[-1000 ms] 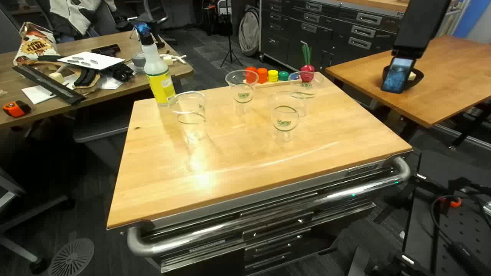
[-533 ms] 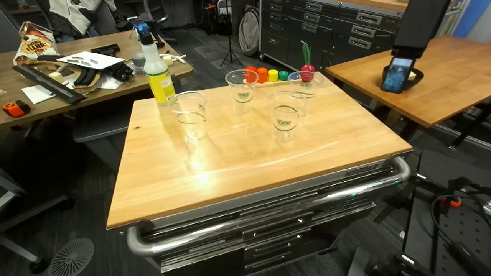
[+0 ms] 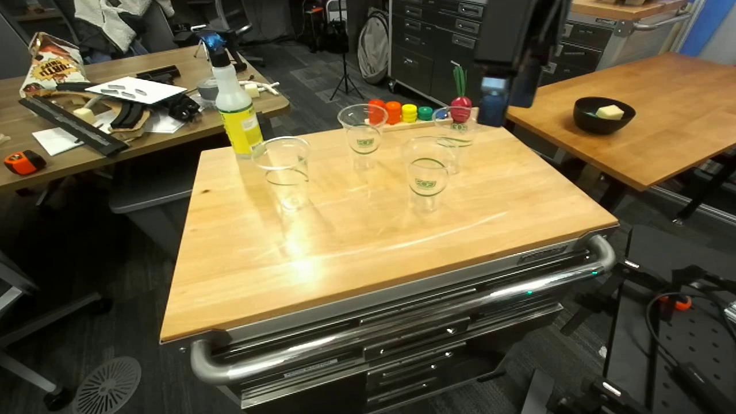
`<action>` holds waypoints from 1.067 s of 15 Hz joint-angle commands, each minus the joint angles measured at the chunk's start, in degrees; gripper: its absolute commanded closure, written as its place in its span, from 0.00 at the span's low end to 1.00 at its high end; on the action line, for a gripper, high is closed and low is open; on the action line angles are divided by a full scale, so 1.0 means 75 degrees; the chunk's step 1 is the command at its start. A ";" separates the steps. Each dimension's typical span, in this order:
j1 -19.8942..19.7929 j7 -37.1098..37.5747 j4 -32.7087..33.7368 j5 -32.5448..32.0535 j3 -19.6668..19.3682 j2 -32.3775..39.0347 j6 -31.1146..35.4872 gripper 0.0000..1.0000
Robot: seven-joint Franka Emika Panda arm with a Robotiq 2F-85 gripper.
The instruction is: Stack the plastic cups
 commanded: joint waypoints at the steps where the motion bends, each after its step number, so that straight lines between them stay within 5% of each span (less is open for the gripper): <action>1: -0.0067 0.0833 0.1622 -0.0438 0.0363 0.1662 0.0539 0.00; 7: 0.0033 0.2362 0.3569 -0.1255 0.0280 0.3995 0.1798 0.00; 16: 0.0247 0.3705 0.5705 -0.1203 -0.0285 0.6026 0.2006 0.00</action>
